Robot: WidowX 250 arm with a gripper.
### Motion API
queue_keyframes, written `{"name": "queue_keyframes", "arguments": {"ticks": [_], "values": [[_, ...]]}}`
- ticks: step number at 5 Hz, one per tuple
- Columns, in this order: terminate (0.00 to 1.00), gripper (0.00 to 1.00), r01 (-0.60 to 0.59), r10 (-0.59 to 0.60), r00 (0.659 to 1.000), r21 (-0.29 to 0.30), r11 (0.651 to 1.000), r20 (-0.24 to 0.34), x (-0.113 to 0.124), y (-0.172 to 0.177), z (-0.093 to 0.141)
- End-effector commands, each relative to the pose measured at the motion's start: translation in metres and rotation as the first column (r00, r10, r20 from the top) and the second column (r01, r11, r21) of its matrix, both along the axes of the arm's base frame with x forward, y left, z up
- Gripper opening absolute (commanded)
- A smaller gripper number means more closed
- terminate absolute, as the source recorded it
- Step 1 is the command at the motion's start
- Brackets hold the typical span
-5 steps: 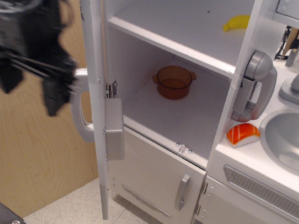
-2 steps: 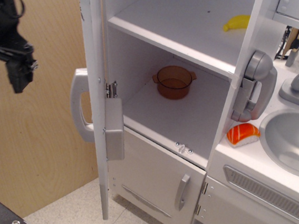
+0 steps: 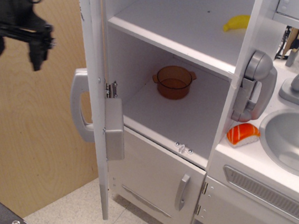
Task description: Close fridge
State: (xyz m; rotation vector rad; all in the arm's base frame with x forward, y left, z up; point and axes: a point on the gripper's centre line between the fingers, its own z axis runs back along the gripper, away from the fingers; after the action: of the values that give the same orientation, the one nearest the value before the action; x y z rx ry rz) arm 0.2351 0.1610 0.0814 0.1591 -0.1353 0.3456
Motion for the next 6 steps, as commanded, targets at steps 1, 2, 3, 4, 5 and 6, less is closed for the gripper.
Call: {"name": "queue_keyframes", "arguments": {"ticks": [1, 2, 3, 4, 5, 6], "values": [[0.00, 1.00, 0.129, -0.130, 0.990, 0.030, 0.991, 0.062, 0.031, -0.029, 0.013], [0.00, 1.00, 0.153, -0.153, 0.984, 0.012, 0.988, 0.086, 0.039, -0.048, 0.019], [0.00, 1.00, 0.133, -0.131, 0.987, -0.009, 0.991, 0.088, 0.055, -0.063, 0.024], [0.00, 1.00, 0.102, -0.099, 0.990, -0.017, 0.995, 0.100, 0.072, -0.069, 0.026], [0.00, 1.00, 0.074, -0.071, 0.991, -0.026, 0.997, 0.111, 0.088, -0.071, 0.031], [0.00, 1.00, 0.048, -0.043, 0.992, -0.037, 0.998, 0.115, 0.101, -0.073, 0.035]]}}
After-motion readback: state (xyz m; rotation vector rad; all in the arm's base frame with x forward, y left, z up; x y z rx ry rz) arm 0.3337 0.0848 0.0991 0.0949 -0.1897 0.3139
